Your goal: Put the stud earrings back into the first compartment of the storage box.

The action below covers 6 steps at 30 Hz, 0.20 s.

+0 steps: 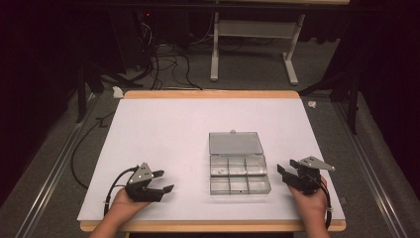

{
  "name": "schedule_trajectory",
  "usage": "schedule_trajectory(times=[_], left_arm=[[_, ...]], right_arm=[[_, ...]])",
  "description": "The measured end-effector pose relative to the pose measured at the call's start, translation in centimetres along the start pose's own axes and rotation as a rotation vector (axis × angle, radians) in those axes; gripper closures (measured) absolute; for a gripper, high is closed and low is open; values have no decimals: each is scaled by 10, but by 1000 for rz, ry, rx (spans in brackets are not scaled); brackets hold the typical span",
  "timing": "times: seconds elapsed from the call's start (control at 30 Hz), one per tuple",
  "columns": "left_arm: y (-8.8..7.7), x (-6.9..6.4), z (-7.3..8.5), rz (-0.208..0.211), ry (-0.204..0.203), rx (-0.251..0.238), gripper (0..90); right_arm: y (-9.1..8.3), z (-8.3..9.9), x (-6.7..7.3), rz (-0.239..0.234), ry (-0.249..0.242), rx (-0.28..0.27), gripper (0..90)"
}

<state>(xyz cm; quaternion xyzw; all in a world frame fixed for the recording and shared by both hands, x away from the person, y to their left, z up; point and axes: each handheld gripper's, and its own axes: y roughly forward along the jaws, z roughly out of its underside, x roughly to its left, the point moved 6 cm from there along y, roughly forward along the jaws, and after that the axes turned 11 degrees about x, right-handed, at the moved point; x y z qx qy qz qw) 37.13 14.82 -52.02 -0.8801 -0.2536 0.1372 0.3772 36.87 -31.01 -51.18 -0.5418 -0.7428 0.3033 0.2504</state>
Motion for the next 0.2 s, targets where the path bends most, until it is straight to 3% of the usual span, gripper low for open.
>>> schedule_trajectory(times=[0.2], left_arm=[[0,0,0,3,5,-3,328]], right_arm=[[1,0,2,13,-11,13,427]])
